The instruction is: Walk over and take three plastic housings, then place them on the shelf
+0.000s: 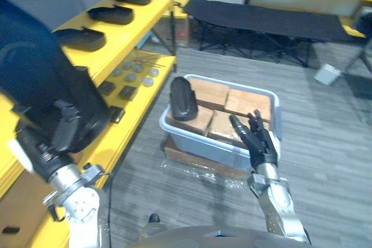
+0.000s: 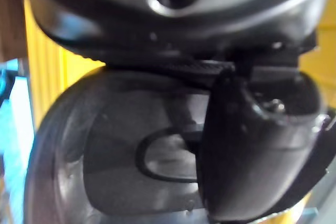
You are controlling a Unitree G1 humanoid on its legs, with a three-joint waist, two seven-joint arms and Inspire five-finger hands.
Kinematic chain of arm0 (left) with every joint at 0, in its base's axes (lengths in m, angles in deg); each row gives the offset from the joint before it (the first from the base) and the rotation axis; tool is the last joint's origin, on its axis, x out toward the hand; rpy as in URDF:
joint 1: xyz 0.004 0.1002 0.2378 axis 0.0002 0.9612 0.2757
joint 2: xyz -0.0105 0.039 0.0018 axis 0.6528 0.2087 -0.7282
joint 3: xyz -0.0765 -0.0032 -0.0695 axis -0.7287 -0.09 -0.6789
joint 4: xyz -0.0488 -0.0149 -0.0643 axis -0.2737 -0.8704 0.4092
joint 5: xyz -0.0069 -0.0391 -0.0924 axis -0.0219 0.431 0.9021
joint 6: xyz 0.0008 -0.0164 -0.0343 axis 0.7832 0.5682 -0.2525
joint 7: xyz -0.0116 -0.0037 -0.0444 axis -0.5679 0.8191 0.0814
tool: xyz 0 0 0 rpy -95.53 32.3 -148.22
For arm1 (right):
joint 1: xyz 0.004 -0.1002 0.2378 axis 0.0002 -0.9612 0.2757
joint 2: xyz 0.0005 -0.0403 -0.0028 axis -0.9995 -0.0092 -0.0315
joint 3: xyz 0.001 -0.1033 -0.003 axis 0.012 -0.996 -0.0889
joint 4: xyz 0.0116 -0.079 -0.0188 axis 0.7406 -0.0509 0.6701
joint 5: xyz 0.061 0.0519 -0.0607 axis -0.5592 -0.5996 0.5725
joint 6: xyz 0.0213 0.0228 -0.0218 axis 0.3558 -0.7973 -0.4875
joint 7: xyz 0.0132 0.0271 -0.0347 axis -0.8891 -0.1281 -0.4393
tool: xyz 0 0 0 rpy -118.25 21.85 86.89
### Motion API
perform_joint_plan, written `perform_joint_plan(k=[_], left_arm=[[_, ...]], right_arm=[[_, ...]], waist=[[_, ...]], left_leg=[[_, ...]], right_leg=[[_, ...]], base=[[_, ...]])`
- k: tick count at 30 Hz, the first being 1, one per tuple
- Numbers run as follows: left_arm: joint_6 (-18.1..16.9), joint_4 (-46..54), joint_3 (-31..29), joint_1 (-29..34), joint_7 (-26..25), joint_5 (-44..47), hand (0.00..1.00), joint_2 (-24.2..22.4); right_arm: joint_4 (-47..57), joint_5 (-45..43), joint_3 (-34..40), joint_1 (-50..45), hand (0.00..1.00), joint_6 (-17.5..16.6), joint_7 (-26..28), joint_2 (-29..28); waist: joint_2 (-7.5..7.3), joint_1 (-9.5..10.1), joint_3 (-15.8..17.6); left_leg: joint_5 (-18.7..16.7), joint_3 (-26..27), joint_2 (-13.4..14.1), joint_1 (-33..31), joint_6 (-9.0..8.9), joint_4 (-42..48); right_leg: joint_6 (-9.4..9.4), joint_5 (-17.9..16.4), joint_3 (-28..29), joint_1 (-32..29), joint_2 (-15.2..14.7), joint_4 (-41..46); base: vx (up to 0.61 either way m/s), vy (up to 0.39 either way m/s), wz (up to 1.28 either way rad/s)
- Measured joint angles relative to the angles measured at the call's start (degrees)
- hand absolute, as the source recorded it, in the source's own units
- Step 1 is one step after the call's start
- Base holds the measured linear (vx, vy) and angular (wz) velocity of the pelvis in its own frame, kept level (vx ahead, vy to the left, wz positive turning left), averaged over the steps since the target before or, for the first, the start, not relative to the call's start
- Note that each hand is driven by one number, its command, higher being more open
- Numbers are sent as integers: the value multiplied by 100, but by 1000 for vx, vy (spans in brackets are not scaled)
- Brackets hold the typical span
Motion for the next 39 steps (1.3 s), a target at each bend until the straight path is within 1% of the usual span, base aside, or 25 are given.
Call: perform_joint_plan(k=[3,5,6,7,8,9,12,14,15,16,17,18,19,20,21,24,30,31,32,34,35,36,37,38,39], left_arm=[[-40,2,-418,247,73,193,0,-205],[-54,2,-530,315,163,267,0,-309],[-105,6,-568,395,312,449,0,-352],[-119,8,-570,405,388,466,0,-346],[-151,37,-557,402,601,597,0,-334],[-201,45,-522,426,770,643,0,-360],[-204,46,-408,597,1000,642,0,-398],[-205,75,-203,700,1245,671,0,-397],[-205,85,-135,698,1320,683,0,-394],[-205,93,42,685,1512,772,0,-376],[-206,93,252,618,1729,855,0,-351],[-211,93,358,593,1821,861,0,-342],[-211,91,577,596,1970,860,0,-328],[-212,91,768,608,2039,848,0,-324],[-215,92,893,648,2040,840,0,-320],[-216,88,892,713,1895,841,0,-272],[-227,88,808,464,1738,788,0,-22],[-224,87,804,271,1741,770,0,2],[-213,86,804,186,1744,737,0,4],[-215,105,732,-98,1740,511,0,111],[-218,111,687,-132,1732,479,0,165],[-218,111,589,-181,1691,388,0,249],[-219,111,564,-236,1629,361,0,327],[-222,111,556,-314,1550,360,0,398],[-218,99,542,-451,1433,364,0,400]], right_arm=[[-95,-181,-166,316,100,62,6,-101],[-192,-281,-161,404,100,67,-11,-175],[-229,-266,-136,410,100,75,-127,-285],[-228,-262,-135,393,100,78,-167,-312],[-228,-218,-144,377,100,87,-258,-335],[-227,-211,-142,355,100,90,-291,-346],[-212,17,-134,241,100,114,-292,-348],[-213,22,-79,107,100,178,-288,-295],[-212,24,-41,65,100,177,-284,-284],[-210,49,85,-64,100,176,-261,-284],[-209,176,262,-197,100,175,-256,-284],[-202,224,339,-258,100,174,-255,-266],[-199,224,444,-386,100,173,-260,-195],[-199,223,530,-494,100,170,-277,-124],[-199,222,571,-520,100,169,-276,-58],[-199,216,569,-480,100,0,-212,-95],[-199,235,560,8,100,-262,-226,-408],[-201,236,562,88,100,-315,-316,-476],[-203,235,564,98,100,-329,-347,-472],[-213,233,590,101,100,-381,-368,-457],[-213,235,587,116,100,-428,-352,-469],[-213,236,583,168,100,-522,-320,-493],[-212,235,591,211,100,-602,-282,-515],[-211,231,585,252,100,-675,-206,-530],[-210,230,585,345,100,-713,-56,-514]], waist=[[-97,328,-30],[-108,412,-23],[-107,388,-20],[-118,352,-7],[-257,274,25],[-333,277,68],[-308,283,93],[-172,268,200],[-158,257,240],[-79,157,323],[-78,-16,403],[-27,-77,474],[58,-151,566],[103,-192,608],[174,-178,655],[194,-64,686],[-106,-27,793],[-205,-11,822],[-201,-56,833],[-176,-58,823],[-177,-60,821],[-169,-80,810],[-154,-128,807],[-119,-209,810],[-119,-275,810]], left_leg=[[33,-468,-112,-168,8,35],[39,-634,-135,-201,15,57],[30,-961,-177,-357,25,152],[39,-1135,-222,-437,34,180],[86,-1460,-328,-555,34,202],[134,-1694,-362,-609,-8,193],[215,-1981,-346,-677,-110,218],[267,-2078,-338,-789,-98,329],[318,-2060,-343,-798,-82,326],[473,-1769,-393,-911,124,315],[586,-1090,-346,-1027,702,294],[607,-706,-267,-1082,854,318],[645,-49,-106,-1136,893,329],[680,237,-87,-1160,853,313],[759,292,-100,-1157,740,325],[781,510,-105,-1157,689,495],[600,689,-435,-1254,699,855],[448,694,-615,-1270,744,980],[407,646,-663,-1268,755,1037],[253,495,-793,-1082,859,1043],[212,481,-819,-1008,898,1010],[126,444,-855,-851,963,915],[74,320,-898,-748,1033,811],[42,147,-917,-720,1095,741],[58,-67,-931,-628,1190,634]], right_leg=[[14,-110,-423,161,-29,69],[-33,-239,-468,171,-53,271],[-176,-514,-307,140,-56,604],[-228,-694,-137,135,-47,716],[-244,-1076,199,141,-35,893],[-125,-1291,284,136,-16,1088],[-65,-1478,156,166,50,1321],[-46,-1519,-53,278,143,1336],[-34,-1534,-123,324,154,1337],[-79,-1593,-365,452,161,1334],[-79,-1608,-686,548,165,1354],[-54,-1596,-819,601,184,1364],[15,-1645,-976,675,178,1447],[75,-1775,-968,672,107,1590],[56,-1920,-921,621,13,1781],[75,-2051,-733,523,-130,1968],[130,-2096,-685,570,-537,2026],[49,-1993,-712,660,-693,2129],[-56,-1896,-642,630,-743,2314],[-763,-1329,-158,210,-1041,3507],[-873,-1090,-1,101,-1089,3750],[-849,-495,388,-99,-1110,4102],[-766,-122,678,-269,-1111,4398],[-652,-618,894,-484,-1024,4712],[-634,-1364,1097,-785,-774,4968]], base=[[19,-25,76],[26,-20,74],[16,-7,97],[29,-20,148],[30,-87,138],[28,-106,122],[5,-110,61],[-17,-77,47],[-47,-42,77],[-46,-10,123],[-61,0,141],[-108,37,142],[-119,50,111],[-131,64,89],[-59,41,40],[-43,32,-19],[55,47,2],[129,93,32],[147,140,54],[163,202,47],[178,178,20],[192,124,18],[241,139,32],[286,80,48],[226,36,50]])
